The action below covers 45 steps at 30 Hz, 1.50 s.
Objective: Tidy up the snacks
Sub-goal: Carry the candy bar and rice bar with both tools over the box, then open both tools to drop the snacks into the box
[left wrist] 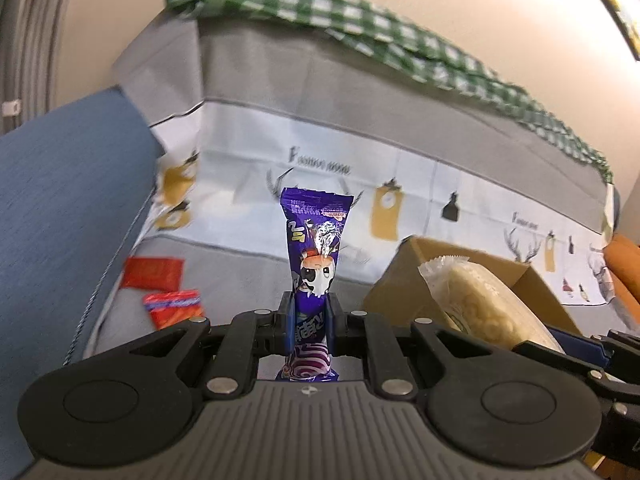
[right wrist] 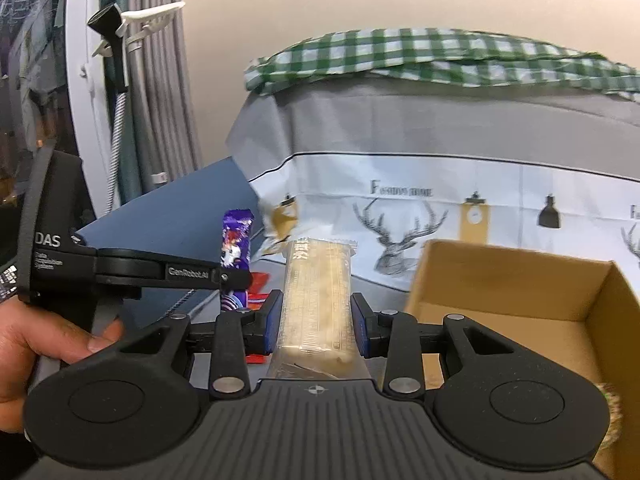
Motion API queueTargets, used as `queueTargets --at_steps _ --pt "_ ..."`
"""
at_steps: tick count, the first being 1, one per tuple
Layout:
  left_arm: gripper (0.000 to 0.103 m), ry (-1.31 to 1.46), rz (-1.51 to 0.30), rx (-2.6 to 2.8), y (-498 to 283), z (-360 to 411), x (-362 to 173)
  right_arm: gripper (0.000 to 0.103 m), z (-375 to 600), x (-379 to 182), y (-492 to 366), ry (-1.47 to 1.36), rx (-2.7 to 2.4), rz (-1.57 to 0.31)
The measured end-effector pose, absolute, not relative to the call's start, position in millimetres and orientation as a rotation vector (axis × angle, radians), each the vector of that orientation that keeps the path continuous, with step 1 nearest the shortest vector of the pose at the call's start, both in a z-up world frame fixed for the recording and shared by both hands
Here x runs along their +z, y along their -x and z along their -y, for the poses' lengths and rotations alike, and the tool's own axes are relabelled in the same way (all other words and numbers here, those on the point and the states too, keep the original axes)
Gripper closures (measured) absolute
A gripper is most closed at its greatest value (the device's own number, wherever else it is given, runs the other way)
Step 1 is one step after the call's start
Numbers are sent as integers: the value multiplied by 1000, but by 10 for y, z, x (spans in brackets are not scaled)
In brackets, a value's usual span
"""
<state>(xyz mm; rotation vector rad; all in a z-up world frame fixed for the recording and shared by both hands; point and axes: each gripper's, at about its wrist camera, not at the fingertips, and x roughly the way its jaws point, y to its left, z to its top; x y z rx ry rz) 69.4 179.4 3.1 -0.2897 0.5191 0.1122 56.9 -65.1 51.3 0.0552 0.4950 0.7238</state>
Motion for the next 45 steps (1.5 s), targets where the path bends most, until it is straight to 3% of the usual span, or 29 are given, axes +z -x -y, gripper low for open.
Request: queueTargets --at_steps 31,33,34,41,42,43,44,45 --pt "87 266 -401 -168 -929 -990 57 66 1496 367 -876 -123 417 -463" --pt "87 264 -387 -194 -910 -938 75 68 1548 375 -898 -136 366 -455" --pt "87 265 -379 -211 -899 -913 82 75 1573 380 -906 -138 335 -448" --pt "87 277 -357 -331 -862 -754 116 75 1719 377 -909 -163 221 -419" --pt "85 290 -368 -370 -872 -723 110 75 1729 370 -913 -163 205 -417" --pt "70 300 -383 -405 -881 -691 98 74 1742 365 -914 -162 187 -414" --pt "52 300 -393 -433 -882 -652 92 64 1753 363 -918 -163 163 -410" --pt "47 287 -392 -446 -872 -613 91 57 1771 359 -926 -169 141 -410"
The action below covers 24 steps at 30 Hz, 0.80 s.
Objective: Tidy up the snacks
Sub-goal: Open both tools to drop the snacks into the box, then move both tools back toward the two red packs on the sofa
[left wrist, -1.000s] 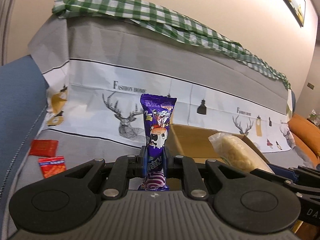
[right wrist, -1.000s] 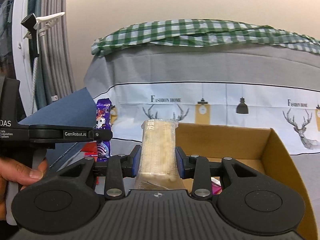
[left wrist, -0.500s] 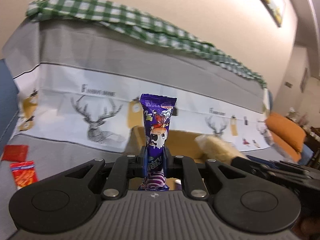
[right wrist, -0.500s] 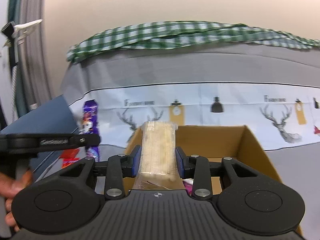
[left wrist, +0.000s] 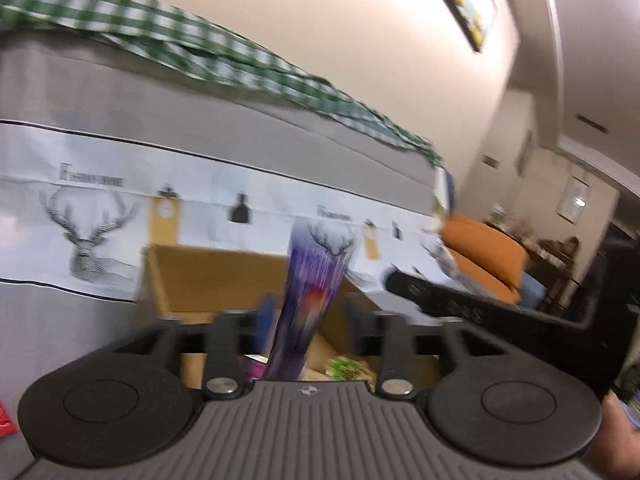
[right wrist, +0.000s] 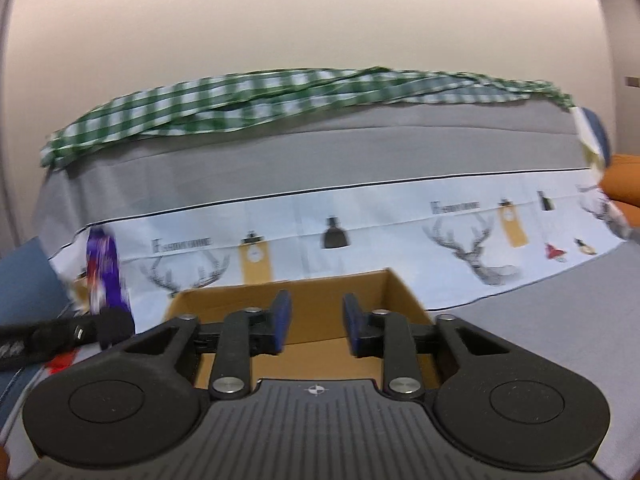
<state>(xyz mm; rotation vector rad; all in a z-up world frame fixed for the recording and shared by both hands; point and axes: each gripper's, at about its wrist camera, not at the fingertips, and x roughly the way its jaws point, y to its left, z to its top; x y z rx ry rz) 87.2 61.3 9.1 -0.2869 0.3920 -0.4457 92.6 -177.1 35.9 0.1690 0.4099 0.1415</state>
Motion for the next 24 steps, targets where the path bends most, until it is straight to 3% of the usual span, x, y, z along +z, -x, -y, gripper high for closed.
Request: queueTargets --at_steps 2,8,18,24 --pt "42 241 -385 -442 -847 -546 98 33 1802 356 -926 -184 107 -402" --pt "41 292 -407 -355 -885 -728 66 28 1773 366 -907 -182 47 -374" --pt "41 330 -364 -134 -706 -1292 139 28 1339 403 -814 -180 120 -362" --pt "41 316 -369 24 -600 -1759 194 45 951 435 -738 -231 255 -379"
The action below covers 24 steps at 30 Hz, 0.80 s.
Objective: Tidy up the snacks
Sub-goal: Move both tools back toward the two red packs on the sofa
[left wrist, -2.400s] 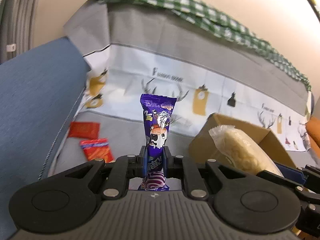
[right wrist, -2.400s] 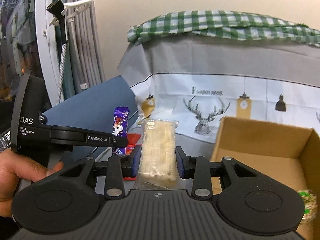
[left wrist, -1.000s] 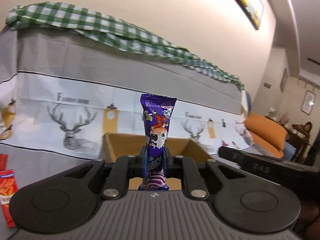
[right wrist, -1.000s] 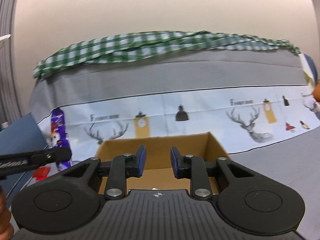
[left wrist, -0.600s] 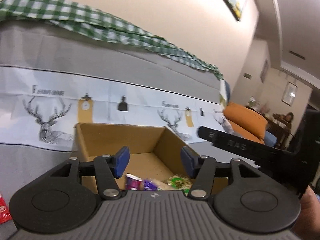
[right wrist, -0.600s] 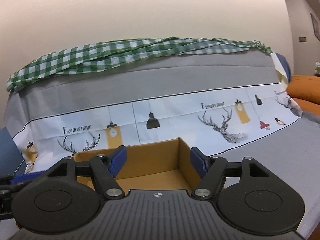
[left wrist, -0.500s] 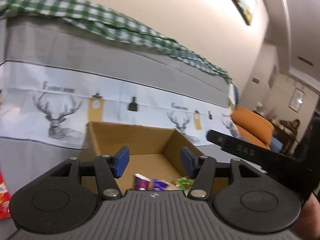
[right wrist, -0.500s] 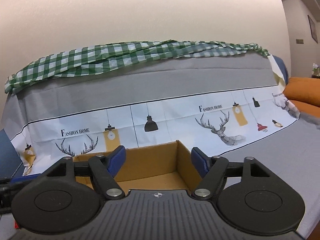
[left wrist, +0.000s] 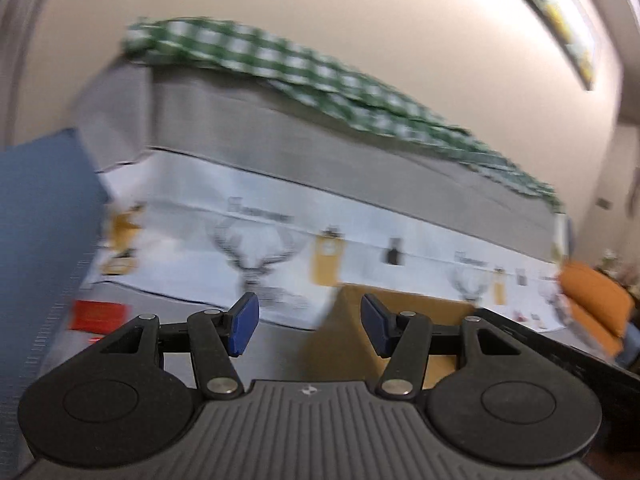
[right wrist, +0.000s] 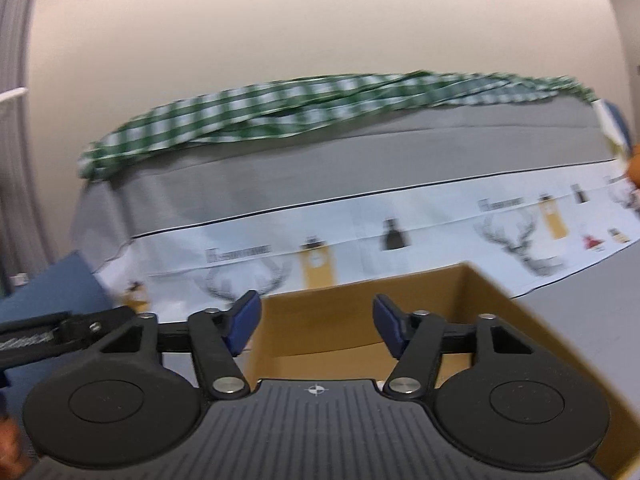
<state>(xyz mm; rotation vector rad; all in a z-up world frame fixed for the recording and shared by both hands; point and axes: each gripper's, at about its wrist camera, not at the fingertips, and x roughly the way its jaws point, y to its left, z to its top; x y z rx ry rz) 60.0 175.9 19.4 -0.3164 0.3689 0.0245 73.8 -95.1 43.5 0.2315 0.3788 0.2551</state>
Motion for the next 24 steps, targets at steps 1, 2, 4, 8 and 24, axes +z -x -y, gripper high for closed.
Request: queueTargets --at_steps 1,2,4,8,24 --pt "41 316 -377 53 -600 -1839 195 50 874 435 -730 -238 284 -384" --pt "44 321 -381 91 -599 -1955 200 53 799 436 -722 -243 311 -389" --pt "58 333 -385 146 -586 -2154 207 58 633 431 -699 -248 362 -397" --pt "79 368 -384 278 -564 -2591 196 66 292 377 -661 -244 457 -420" --pt "79 391 -386 511 -549 -3095 141 25 -1188 -230 -970 -63 717 -681"
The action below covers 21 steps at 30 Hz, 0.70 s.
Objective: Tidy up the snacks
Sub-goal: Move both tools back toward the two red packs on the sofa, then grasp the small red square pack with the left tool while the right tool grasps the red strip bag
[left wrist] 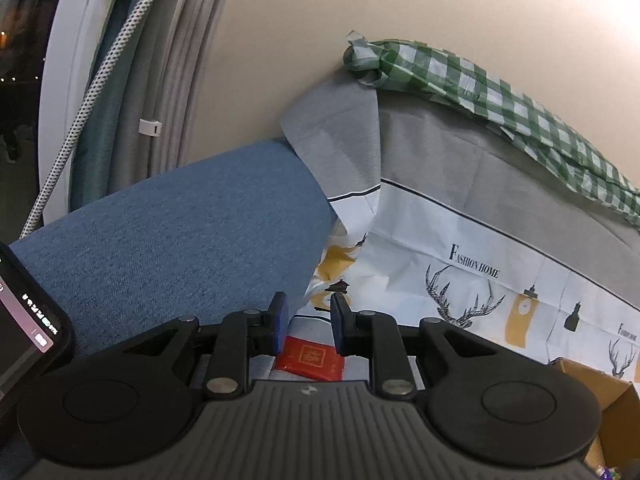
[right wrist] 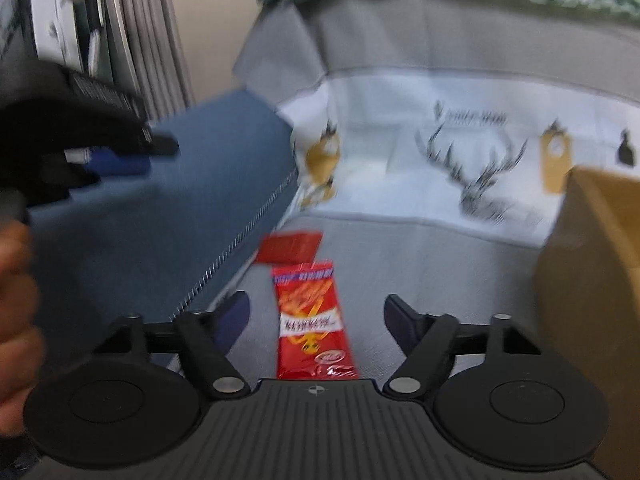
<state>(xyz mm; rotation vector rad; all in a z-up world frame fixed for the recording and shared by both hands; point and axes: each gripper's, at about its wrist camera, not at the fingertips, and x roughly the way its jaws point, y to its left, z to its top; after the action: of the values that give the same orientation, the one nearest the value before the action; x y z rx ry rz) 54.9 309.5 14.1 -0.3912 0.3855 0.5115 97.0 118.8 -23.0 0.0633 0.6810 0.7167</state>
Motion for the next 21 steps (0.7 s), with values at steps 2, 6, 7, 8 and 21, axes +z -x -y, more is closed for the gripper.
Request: queueTargets --at_steps 2,6,7,8,21 --pt "79 395 -392 511 -561 -3095 127 19 -1340 -361 -1038 -30 712 -721" --pt "79 380 -397 504 -603 -3086 118 17 -1543 -621 -1123 35 716 -798" --pt "79 379 -399 503 -605 -3090 115 17 -1593 -684 -1141 58 712 -817" --pt "79 379 -402 504 -614 -3096 109 18 -1632 -746 -1159 73 712 -841" --pt "79 498 -425 517 -586 -3245 53 65 -1304 -553 -990 152 686 -808"
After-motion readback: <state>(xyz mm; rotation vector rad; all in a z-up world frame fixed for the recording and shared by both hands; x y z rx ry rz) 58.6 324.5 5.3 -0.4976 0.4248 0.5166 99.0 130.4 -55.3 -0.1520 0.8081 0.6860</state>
